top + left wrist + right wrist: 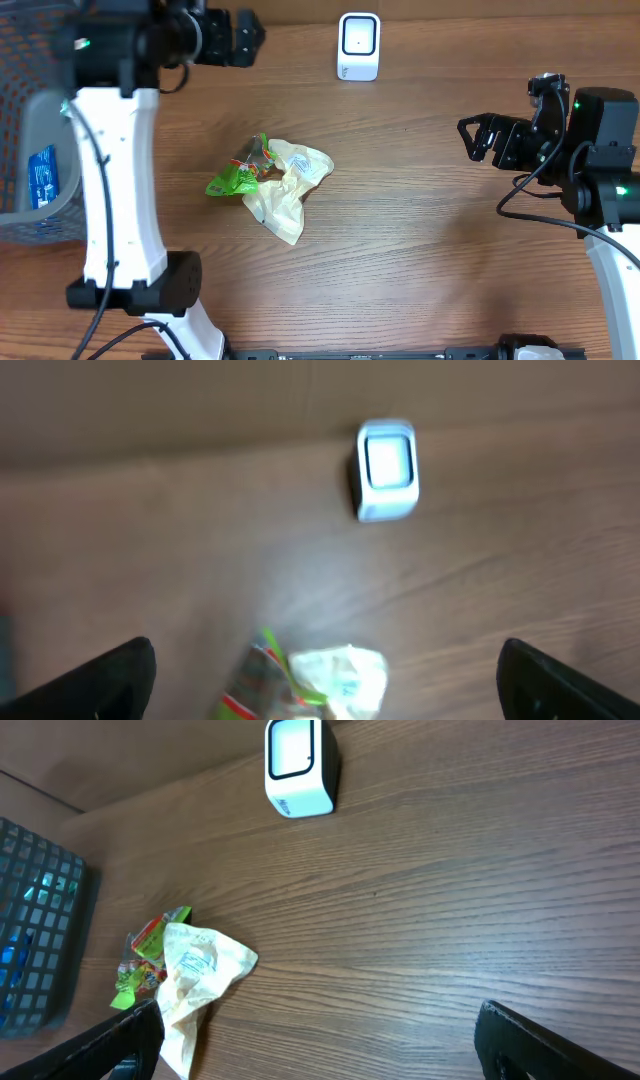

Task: Scan the item barcode
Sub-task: 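Lift the green bag out and drop it beside the beige bag, then reach the left gripper into the basket and grasp the mint-green pack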

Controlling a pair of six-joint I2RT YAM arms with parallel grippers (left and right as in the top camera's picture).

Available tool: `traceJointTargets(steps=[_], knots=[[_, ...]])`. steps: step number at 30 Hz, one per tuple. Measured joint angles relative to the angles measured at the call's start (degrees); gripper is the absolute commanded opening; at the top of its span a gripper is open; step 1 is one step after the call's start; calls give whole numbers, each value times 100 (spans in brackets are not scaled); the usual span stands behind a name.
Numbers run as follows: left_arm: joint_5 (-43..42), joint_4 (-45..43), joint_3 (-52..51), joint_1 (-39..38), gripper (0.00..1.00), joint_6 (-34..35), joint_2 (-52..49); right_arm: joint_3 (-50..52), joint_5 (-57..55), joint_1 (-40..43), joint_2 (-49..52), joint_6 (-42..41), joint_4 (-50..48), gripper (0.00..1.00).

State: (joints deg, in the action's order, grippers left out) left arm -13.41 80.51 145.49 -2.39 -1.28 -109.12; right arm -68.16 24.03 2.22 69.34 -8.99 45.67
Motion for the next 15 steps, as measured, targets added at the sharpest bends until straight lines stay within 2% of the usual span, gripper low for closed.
traceJointTargets(steps=[4, 9, 15], knots=[[424, 509, 828, 466, 89, -4, 55, 0, 2, 0, 0, 2, 22, 100], [1200, 1078, 1086, 1784, 82, 603, 90, 0, 2, 0, 0, -2, 37, 100], [1574, 953, 868, 3464, 83, 1198, 68, 0, 2, 0, 0, 0, 46, 100]])
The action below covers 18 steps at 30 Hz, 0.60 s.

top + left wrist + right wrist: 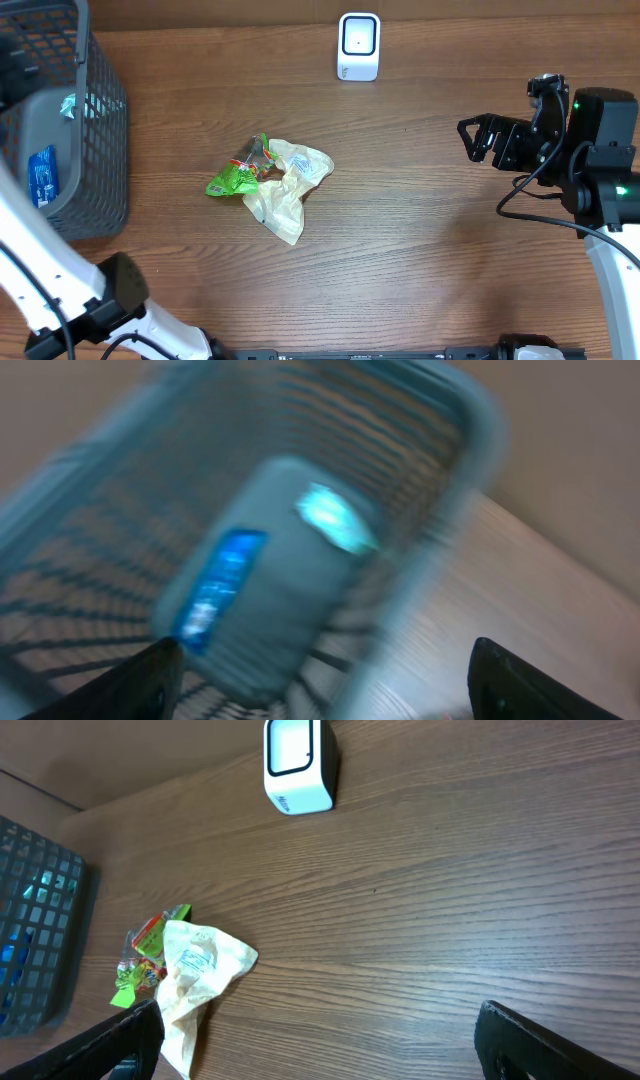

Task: Scan the item barcode
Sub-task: 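Reach the left gripper into the basket and grasp the mint-green pack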

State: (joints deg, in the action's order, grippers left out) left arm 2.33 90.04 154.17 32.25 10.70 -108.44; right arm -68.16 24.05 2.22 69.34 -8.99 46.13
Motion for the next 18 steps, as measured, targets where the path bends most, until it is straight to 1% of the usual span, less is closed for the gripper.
traceJointTargets(steps=[3, 6, 10, 18], knots=[[-26, -398, -302, 557, 84, 142, -13, 0, -2, 0, 0, 0, 2, 100], [-153, -726, -579, 734, 84, 203, -125, 0, 0, 0, 0, 2, 17, 100], [-317, -1082, -778, 667, 86, 269, -597, 0, 0, -2, 0, 0, 48, 100], [-402, -1797, -914, 216, 89, 269, -2284, 0, 0, 0, 15, 2, 199, 100]])
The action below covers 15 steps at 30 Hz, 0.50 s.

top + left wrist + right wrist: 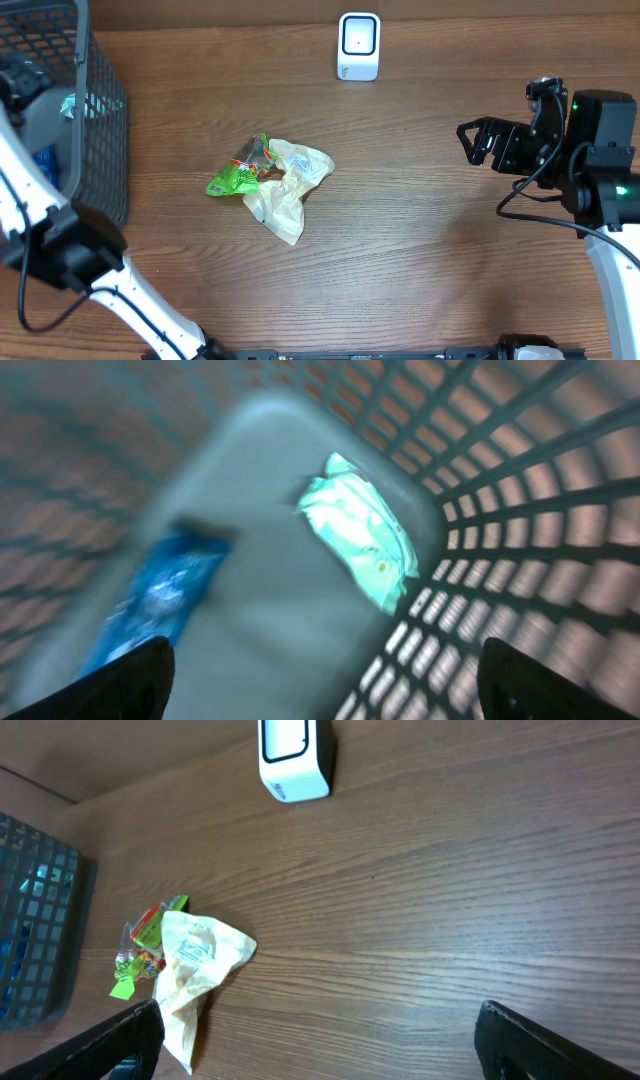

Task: Scan the item barcode
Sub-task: 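Reach the left gripper into the basket and grasp the mint-green pack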

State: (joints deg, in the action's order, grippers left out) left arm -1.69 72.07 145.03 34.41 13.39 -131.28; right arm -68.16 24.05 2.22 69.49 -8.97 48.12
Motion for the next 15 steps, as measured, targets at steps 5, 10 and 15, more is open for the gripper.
traceJointTargets(steps=[5, 10, 15], knots=[[76, -675, -59, -407, 93, -184, -785, 0, 0, 0, 140, -4, 24, 100], [448, -1165, -59, -667, 94, -269, -1073, 0, 0, 0, 310, -2, 94, 100], [715, -1403, -57, -822, 94, -111, -1379, 0, 0, 0, 369, -2, 144, 100]])
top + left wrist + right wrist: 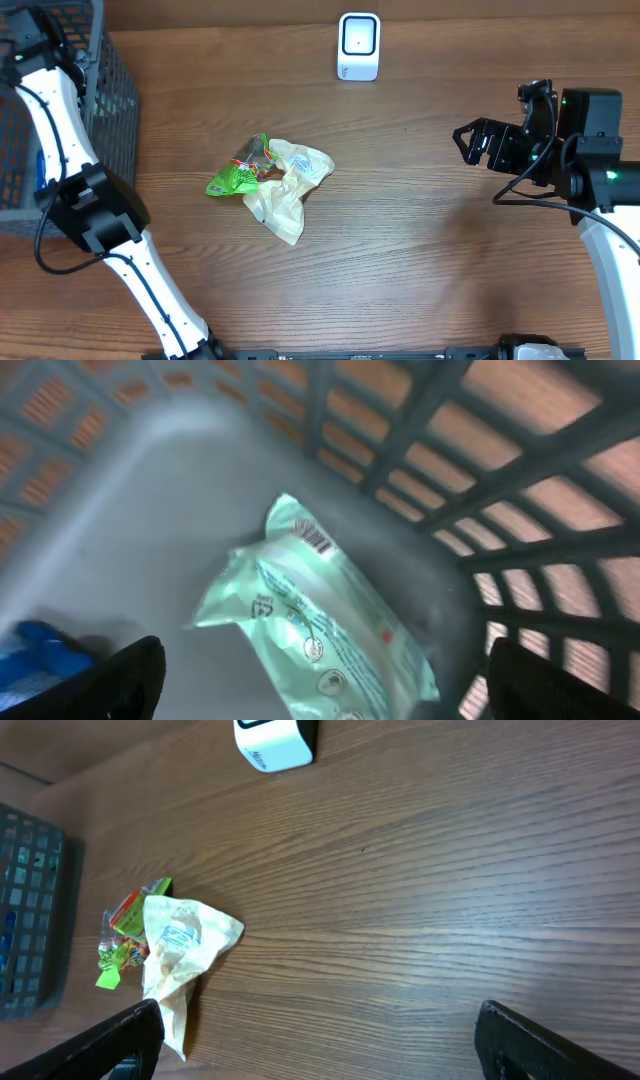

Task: Scan the item barcode
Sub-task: 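Reach the left gripper into the basket and grasp the mint-green pack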

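A mint-green packet (320,625) with a barcode (315,541) printed near its top edge lies on the floor of the grey mesh basket (112,75) at the table's left edge. My left gripper (322,698) hangs open just above the packet, a fingertip on either side. The white scanner (358,45) stands at the table's back. My right gripper (470,143) is open over bare wood on the right, holding nothing.
A green snack packet (232,178) and a crumpled cream bag (285,190) lie mid-table. A blue packet (28,658) lies in the basket beside the mint one. The basket's mesh wall (480,480) rises close to the right of the left gripper.
My left gripper is lower in the basket, so the mint-green packet fills more of its view and its barcode shows. The right arm has shifted slightly left.
My left gripper was open over the table's back, facing the scanner and the bags. Then it was over the basket, then inside it above the mint-green and blue packets, and now close over the mint-green one. The right gripper stayed open on the right.
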Controlling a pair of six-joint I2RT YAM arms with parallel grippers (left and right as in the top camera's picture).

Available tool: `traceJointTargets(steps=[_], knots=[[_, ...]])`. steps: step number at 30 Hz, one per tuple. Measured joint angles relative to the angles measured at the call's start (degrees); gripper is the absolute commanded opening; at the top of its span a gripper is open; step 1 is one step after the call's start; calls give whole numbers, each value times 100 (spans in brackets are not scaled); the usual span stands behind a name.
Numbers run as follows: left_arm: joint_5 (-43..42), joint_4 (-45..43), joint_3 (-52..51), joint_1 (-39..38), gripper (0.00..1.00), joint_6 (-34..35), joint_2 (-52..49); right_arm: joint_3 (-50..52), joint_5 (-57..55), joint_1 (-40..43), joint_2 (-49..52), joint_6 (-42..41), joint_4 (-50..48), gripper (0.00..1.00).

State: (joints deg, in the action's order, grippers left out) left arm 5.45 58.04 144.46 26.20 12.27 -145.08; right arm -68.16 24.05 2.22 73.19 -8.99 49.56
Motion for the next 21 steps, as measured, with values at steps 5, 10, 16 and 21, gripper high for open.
traceJointTargets(steps=[5, 10, 16, 21], knots=[[37, -17, 0, 0, 94, 275, -367, 2, 0, 0, 0, 2, -2, 100], [-52, 13, 22, 15, 88, 396, -503, 2, 0, 0, 0, 0, -2, 100], [-225, 52, 35, 15, 52, 463, -518, 2, 109, 0, 0, 0, -83, 100], [-330, 122, 61, 13, 5, 474, -525, 0, 170, 0, 0, 0, -107, 100]])
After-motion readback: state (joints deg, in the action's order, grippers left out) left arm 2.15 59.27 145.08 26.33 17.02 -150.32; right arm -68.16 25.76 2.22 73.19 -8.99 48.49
